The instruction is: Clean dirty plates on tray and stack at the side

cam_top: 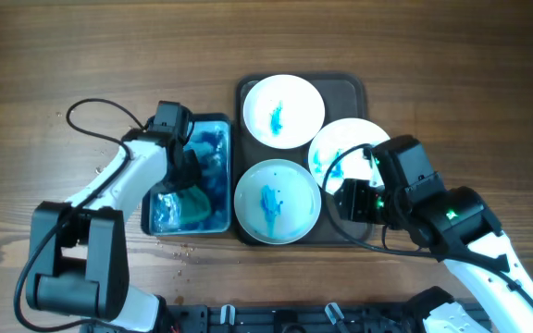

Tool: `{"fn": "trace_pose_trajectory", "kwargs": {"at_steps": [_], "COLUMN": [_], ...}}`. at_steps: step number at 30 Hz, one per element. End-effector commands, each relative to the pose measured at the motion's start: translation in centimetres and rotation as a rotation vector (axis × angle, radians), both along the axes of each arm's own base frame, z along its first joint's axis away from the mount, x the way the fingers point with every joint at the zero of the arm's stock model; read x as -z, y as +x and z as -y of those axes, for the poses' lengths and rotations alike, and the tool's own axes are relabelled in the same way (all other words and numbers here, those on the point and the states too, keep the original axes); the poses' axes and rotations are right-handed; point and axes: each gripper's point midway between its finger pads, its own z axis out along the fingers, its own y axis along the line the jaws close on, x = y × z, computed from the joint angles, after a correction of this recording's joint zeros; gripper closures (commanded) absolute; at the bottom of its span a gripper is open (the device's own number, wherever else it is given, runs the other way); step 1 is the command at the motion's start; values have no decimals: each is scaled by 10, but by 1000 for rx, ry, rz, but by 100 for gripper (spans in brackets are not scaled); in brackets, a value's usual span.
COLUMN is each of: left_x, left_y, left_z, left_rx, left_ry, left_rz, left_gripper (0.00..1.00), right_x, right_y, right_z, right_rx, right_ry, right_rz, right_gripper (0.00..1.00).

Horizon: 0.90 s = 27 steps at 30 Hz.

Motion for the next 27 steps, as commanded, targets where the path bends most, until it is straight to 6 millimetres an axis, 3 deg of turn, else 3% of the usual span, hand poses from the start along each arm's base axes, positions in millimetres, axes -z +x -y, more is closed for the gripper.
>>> {"fn": "trace_pose_trajectory", "kwargs": {"at_steps": [1, 4, 8, 10, 16, 18, 20, 21, 27], "left_x": [-44, -49, -42, -33, 9, 22, 30, 31, 22], "left_y": [16, 8, -5, -14, -37, -41, -43, -43, -38], "left_z": [12, 15, 14, 13, 15, 19, 20, 19, 20], "left_rx": [18, 20, 16, -9, -42, -40, -38, -39, -37], "left_ry": [-65, -85, -82, -80, -112, -143, -152, -151, -152], "left_rz": [70, 50, 3, -20, -37, -21, -9, -9, -5], "left_gripper": [57, 54, 58, 62, 66, 73, 92, 96, 96], "right_x": [-1, 4, 24, 40, 67, 75, 82, 87, 123], "right_y": [9, 3, 2, 4, 14, 16, 16, 15, 15], "right_z": [9, -6, -21, -25, -37, -37, -37, -37, -32], "right_rx": [-24, -167, -242, -249, -248, -247, -246, -241, -189], "right_ry": [-80, -51, -17, -18, -1, -9, -17, -22, -71], "right_rz": [53, 30, -33, -78, -148, -168, -188, -207, -293], "right_gripper": [41, 40, 44, 50, 51, 51, 51, 51, 52]}}
